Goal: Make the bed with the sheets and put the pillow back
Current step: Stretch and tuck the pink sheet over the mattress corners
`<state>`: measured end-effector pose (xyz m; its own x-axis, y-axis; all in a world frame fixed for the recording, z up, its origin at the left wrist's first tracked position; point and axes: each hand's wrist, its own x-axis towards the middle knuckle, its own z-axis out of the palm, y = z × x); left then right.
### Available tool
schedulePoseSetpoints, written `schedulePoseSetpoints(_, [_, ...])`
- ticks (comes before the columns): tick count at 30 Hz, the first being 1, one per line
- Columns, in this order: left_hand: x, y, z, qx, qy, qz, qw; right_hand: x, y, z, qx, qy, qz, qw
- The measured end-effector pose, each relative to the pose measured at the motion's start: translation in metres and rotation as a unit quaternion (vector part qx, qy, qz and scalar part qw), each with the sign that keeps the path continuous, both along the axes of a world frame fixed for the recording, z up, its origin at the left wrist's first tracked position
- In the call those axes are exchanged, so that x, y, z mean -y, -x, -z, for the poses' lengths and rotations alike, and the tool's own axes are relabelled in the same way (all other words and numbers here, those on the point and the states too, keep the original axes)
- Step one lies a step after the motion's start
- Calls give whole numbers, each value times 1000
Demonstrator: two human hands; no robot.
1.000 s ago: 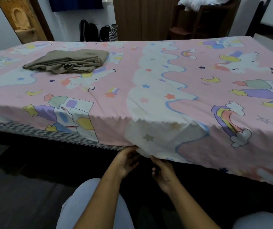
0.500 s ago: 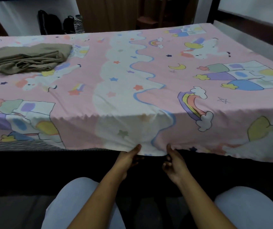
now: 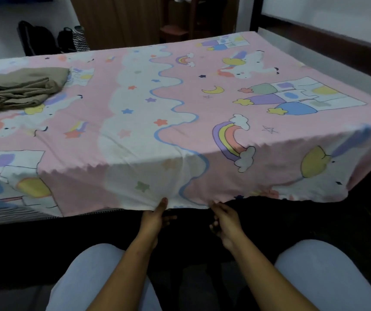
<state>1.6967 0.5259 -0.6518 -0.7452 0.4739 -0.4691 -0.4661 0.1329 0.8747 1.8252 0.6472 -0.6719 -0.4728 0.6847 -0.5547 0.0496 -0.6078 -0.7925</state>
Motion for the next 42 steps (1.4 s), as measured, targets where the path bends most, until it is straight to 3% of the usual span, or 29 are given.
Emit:
schedulePoseSetpoints(3, [-6, -9, -1, 31, -12, -1, 999, -23, -18, -10, -50, 52, 78, 994])
schedulePoseSetpoints(7, [-17, -25, 0, 56, -16, 56, 997, -62, -42, -24, -87, 55, 189, 977])
schedulePoseSetpoints(14, [-53, -71, -5, 145, -51, 119, 981, -129, -101, -36, -138, 52, 385, 911])
schedulePoseSetpoints(18, [-84, -84, -8, 160, -34, 147, 975, -161, -139, -43, -71, 51, 445, 891])
schedulePoseSetpoints(22, [-106, -97, -5, 105, 42, 199, 973, -180, -161, -35, -7, -35, 368, 929])
schedulePoseSetpoints(24, [-112, -103, -3, 73, 84, 194, 975, -186, -161, -28, 61, -106, 289, 950])
schedulePoseSetpoints(26, [-117, -102, 0, 36, 117, 181, 976, -191, -158, -22, 140, -166, 235, 947])
schedulePoseSetpoints(31, [-125, -93, 8, 19, 146, 128, 981, -200, -157, -9, 338, -291, 139, 884])
schedulePoseSetpoints(36, [-140, -98, -3, 131, 112, 93, 981, -198, -155, -5, 377, -333, 132, 854])
schedulePoseSetpoints(39, [-147, -96, -8, 178, 71, 88, 977, -192, -150, 4, 422, -420, 130, 793])
schedulePoseSetpoints(42, [-150, -94, -11, 216, 30, 51, 975, -184, -144, 5, 499, -436, 98, 743])
